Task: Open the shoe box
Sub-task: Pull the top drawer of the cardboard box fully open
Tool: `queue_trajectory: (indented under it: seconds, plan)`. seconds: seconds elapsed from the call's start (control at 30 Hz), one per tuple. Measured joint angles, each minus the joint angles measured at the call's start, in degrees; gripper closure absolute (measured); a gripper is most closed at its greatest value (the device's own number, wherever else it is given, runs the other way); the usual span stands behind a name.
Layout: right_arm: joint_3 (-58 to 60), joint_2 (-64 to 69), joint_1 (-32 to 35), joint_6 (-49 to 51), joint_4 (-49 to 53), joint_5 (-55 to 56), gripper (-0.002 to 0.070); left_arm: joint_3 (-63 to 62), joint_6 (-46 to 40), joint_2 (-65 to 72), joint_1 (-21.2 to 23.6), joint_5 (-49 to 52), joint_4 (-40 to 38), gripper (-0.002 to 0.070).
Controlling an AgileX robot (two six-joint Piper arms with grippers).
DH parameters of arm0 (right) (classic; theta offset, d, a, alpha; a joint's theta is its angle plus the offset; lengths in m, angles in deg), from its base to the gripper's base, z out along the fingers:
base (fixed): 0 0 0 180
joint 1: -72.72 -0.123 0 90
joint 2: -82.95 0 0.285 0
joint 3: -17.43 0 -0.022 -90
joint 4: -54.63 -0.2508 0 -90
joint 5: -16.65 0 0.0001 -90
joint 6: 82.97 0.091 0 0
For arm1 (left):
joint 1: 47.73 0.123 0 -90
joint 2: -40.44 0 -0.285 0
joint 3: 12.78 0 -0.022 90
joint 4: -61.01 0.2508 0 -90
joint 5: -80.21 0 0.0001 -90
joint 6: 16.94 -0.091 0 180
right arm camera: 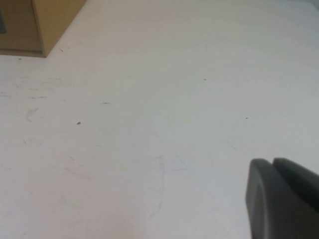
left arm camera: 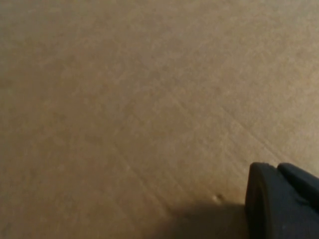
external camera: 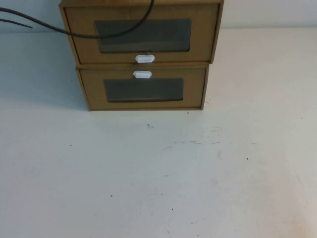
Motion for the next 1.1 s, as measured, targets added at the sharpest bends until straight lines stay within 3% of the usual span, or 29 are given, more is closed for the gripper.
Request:
queue_trajectory:
  seconds: [1.1]
  plan:
    - [0.0,0.0,0.0,0.0,-1.3,0.7,0.0689,-0.8,2.1,0.7,-1.4,-0.5,1.8,0.068]
